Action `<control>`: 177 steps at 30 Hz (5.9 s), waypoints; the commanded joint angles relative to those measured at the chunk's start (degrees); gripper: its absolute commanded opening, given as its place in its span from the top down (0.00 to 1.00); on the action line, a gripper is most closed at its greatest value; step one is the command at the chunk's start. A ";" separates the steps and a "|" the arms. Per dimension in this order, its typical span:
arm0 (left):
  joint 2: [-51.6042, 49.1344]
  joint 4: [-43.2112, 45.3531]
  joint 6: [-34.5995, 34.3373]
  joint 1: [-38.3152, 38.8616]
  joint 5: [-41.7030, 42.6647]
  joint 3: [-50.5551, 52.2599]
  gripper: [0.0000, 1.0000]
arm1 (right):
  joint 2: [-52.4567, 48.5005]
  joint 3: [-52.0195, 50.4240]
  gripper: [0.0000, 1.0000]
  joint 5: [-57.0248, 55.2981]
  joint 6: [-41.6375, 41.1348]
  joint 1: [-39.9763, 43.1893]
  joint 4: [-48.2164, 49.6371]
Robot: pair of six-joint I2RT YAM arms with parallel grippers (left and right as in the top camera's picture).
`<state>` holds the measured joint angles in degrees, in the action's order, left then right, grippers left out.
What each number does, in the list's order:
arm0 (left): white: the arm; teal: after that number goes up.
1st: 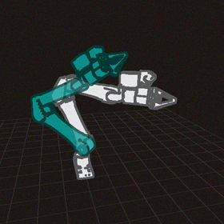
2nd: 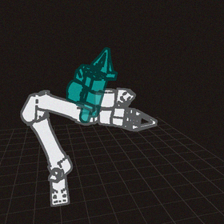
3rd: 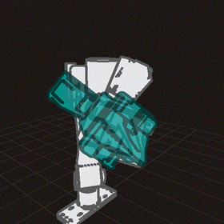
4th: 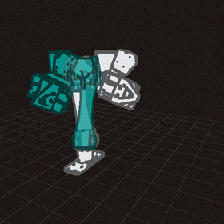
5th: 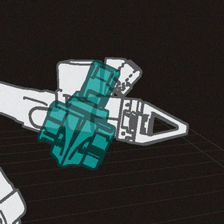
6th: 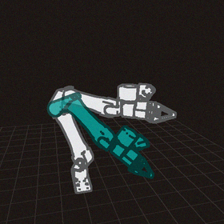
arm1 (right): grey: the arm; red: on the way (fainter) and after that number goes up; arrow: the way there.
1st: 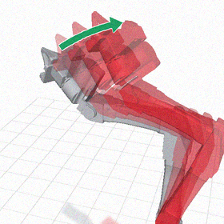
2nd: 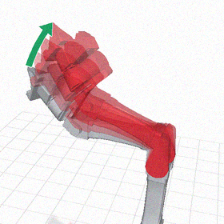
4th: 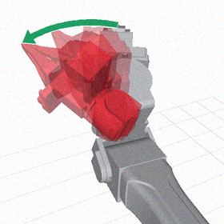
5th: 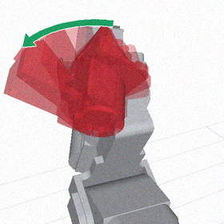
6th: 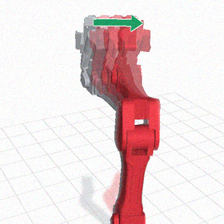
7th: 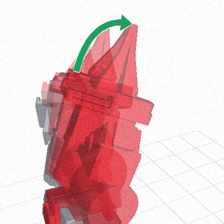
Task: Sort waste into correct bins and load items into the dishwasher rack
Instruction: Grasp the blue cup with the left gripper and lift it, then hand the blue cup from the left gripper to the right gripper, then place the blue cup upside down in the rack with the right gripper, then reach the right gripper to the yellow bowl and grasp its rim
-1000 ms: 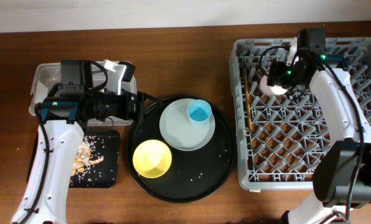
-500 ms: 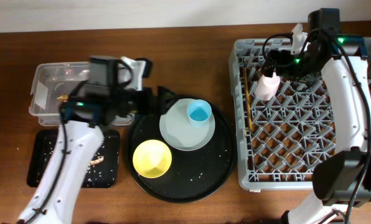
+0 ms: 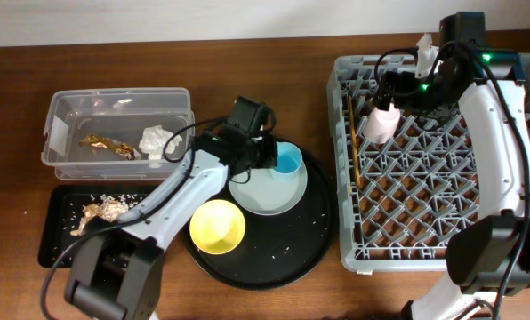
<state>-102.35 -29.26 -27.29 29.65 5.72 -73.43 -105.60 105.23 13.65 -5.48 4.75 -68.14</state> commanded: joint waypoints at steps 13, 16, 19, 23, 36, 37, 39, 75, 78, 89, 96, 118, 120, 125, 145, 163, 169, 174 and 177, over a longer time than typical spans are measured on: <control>-3.85 -2.12 -0.50 1.88 0.26 -0.33 0.82 | 0.48 0.83 0.02 0.74 0.57 0.15 -0.02; -3.85 -2.84 -0.52 1.86 0.46 -0.17 0.90 | 0.48 0.83 0.01 0.74 0.57 0.15 -0.02; -3.82 -3.08 -0.50 1.86 0.48 -0.20 0.99 | 0.48 0.83 0.02 0.74 0.57 0.15 -0.02; 4.04 -3.58 1.22 -1.95 5.88 -2.10 0.99 | 0.48 0.83 0.02 0.74 0.57 0.15 -0.02; 16.87 -3.34 5.11 -37.40 78.62 -2.69 1.00 | 0.50 0.81 0.02 65.94 56.06 -3.65 -29.20; 16.87 -3.34 5.11 -36.83 79.19 -2.69 0.99 | 0.50 0.81 0.02 65.68 56.30 -5.46 -29.18; 16.87 -3.32 5.95 -33.44 78.93 -2.69 0.99 | 0.50 0.81 0.02 67.45 56.26 -12.46 -26.99; 16.85 -14.80 14.14 -24.44 45.24 -2.69 0.27 | 0.50 0.83 0.48 32.81 32.28 2.62 -18.32; 16.87 -14.82 14.14 -24.44 45.24 -2.69 0.27 | 0.50 0.81 0.48 6.36 15.93 4.74 -18.18; 16.85 -15.43 14.16 -24.44 45.22 -2.69 0.27 | 0.48 -4.55 0.49 -6.60 6.88 4.57 -18.51; 16.87 -15.43 14.16 -24.44 45.22 -2.69 0.27 | 0.42 -8.22 0.48 -3.61 6.93 1.29 -12.17; 29.18 -24.41 14.14 -38.21 21.90 -2.69 0.01 | 1.40 -0.13 0.12 14.69 12.72 -17.86 -17.88; 29.97 -26.62 14.14 -42.40 15.72 -2.69 0.01 | 1.33 -0.17 0.12 15.72 10.86 -27.69 -16.04; 29.99 -28.50 14.12 -48.63 12.00 -2.69 0.01 | 0.96 -1.46 0.17 2.97 0.02 -55.30 -3.15; 29.99 -28.50 14.14 -48.61 12.00 -2.69 0.01 | -10.21 -20.61 0.65 -6.56 0.02 -65.48 27.69; 29.99 -28.50 14.12 -48.61 12.00 -2.69 0.01 | -9.16 -17.88 0.62 -0.20 0.04 -65.51 25.33; 29.99 -28.50 14.12 -48.61 12.00 -2.69 0.01 | -9.27 -20.24 0.62 -0.76 0.04 -65.88 26.58; 29.99 -28.50 14.12 -48.61 12.00 -2.69 0.01 | -9.27 -21.24 0.62 -3.58 0.04 -65.85 26.36; 29.99 -28.50 14.12 -48.61 12.00 -2.69 0.01 | -9.25 -21.24 0.62 -8.57 0.04 -65.85 24.37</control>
<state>-73.32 -57.74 -13.65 -18.74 17.96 -75.96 -115.87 84.47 9.30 -5.54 -60.71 -43.29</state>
